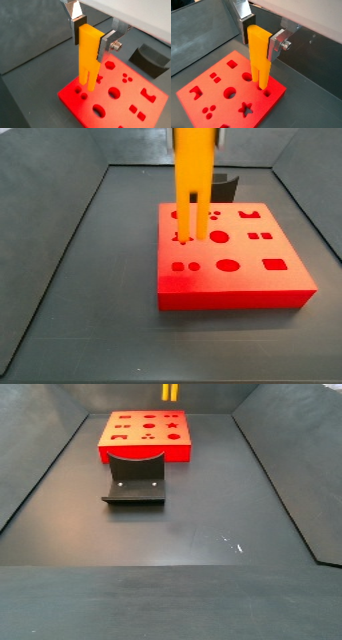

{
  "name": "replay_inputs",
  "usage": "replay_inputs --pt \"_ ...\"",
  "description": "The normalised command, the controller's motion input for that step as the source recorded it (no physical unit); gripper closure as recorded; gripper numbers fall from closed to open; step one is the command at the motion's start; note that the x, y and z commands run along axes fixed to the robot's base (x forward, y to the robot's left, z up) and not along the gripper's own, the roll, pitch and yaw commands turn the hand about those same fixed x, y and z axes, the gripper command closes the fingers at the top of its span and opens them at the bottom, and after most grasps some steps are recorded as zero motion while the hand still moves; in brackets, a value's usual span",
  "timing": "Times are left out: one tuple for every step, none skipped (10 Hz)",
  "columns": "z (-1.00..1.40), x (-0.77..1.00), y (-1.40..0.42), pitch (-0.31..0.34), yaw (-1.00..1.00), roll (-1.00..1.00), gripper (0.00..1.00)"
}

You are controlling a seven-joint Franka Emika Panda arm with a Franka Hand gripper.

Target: Insert the square-circle object.

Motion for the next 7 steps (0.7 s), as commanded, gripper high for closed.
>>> replay_inputs --pt "-0.20 0.28 -0.19 0.000 0.08 -0.01 1.00" --pt "0.00 0.04 0.00 0.030 0.00 0.02 1.00" --pt "0.00 0.00 0.00 0.000 0.00 0.01 1.00" --pt "-0.38 0.27 0.00 0.326 -0.01 0.20 1.00" --pt "-0.07 0.06 0.00 0.401 0.00 0.28 1.00" --pt "-0.16 0.13 -0.02 0.426 0.00 0.19 1.00" --pt "-0.02 0.02 0.00 0.060 0.00 0.00 1.00"
